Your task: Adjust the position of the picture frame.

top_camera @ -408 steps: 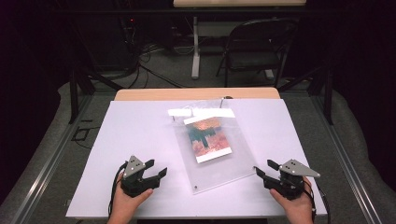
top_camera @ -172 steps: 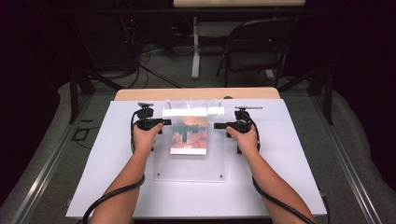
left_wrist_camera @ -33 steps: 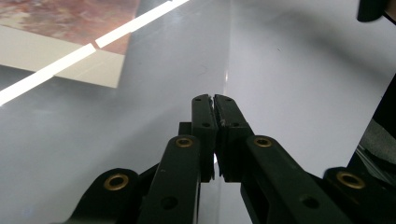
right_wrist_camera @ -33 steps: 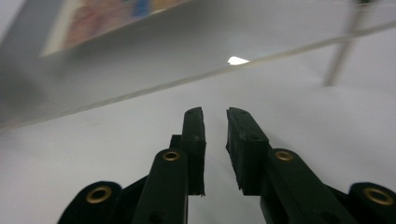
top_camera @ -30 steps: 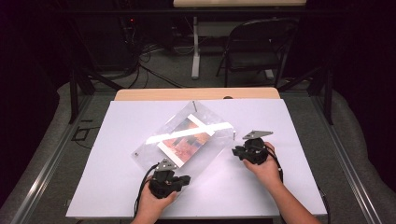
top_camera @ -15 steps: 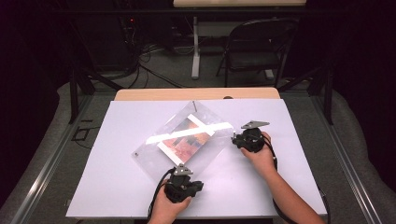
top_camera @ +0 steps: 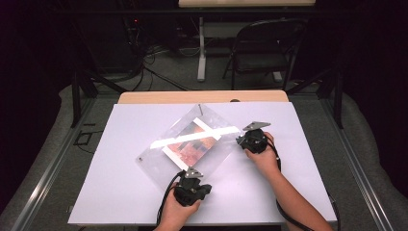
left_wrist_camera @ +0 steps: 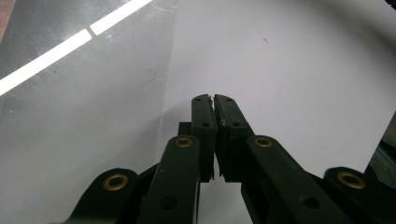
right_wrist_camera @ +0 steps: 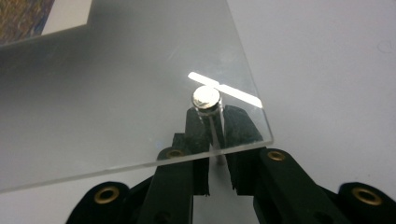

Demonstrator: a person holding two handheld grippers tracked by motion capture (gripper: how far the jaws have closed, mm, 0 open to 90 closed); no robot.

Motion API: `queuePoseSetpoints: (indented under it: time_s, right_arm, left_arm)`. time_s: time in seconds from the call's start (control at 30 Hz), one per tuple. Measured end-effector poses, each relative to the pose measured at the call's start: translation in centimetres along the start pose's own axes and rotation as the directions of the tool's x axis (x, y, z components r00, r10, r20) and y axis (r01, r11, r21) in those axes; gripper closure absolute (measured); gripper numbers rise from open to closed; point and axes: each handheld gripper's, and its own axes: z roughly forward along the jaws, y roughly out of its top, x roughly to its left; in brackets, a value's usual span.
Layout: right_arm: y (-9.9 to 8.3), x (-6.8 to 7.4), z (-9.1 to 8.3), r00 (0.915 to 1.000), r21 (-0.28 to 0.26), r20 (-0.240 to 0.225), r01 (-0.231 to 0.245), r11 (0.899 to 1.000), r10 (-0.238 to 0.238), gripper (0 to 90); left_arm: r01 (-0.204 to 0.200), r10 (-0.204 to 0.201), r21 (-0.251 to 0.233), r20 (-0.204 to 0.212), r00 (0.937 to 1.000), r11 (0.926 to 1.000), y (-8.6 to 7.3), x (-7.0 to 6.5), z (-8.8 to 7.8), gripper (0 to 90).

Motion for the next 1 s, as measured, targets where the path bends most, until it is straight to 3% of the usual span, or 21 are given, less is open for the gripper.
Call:
queuePoseSetpoints:
  time_s: [0.1,0.13,0.27,0.43,0.67,1.0]
  right_arm:
    - [0.1,0.4,-0.1,0.9979,0.015,0.030,0.058,0.998,-0.058,84.1]
    - [0.1,0.5,-0.2,0.9971,0.016,0.034,0.068,0.998,-0.068,84.3]
    - [0.0,0.6,-0.4,0.9975,0.026,0.029,0.063,0.998,-0.064,84.5]
    - [-0.5,0.8,-1.0,0.9963,0.030,0.034,0.078,0.997,-0.079,84.9]
    - [-1.5,0.9,-2.5,0.9944,0.053,0.052,0.090,0.995,-0.092,85.3]
    - [-2.7,1.8,-4.3,0.9922,0.081,0.058,0.105,0.991,-0.110,85.5]
  left_arm:
    - [-0.005,0.005,-0.007,-0.028,0.9996,1.0000,0.1,0.2,0.0,87.1]
    - [-0.001,0.000,-0.007,-0.020,0.9998,1.0000,0.2,0.3,0.0,88.3]
    - [-0.008,0.008,0.000,-0.023,0.9997,1.0000,0.2,0.3,0.0,90.0]
    - [0.005,-0.005,0.014,0.004,1.0000,0.9999,0.3,0.4,0.0,90.0]
    - [-0.019,0.019,0.019,-0.010,0.9998,0.9996,0.4,0.1,0.0,90.0]
    - [0.013,-0.013,0.006,-0.051,0.9986,0.9999,0.9,1.9,-0.2,90.0]
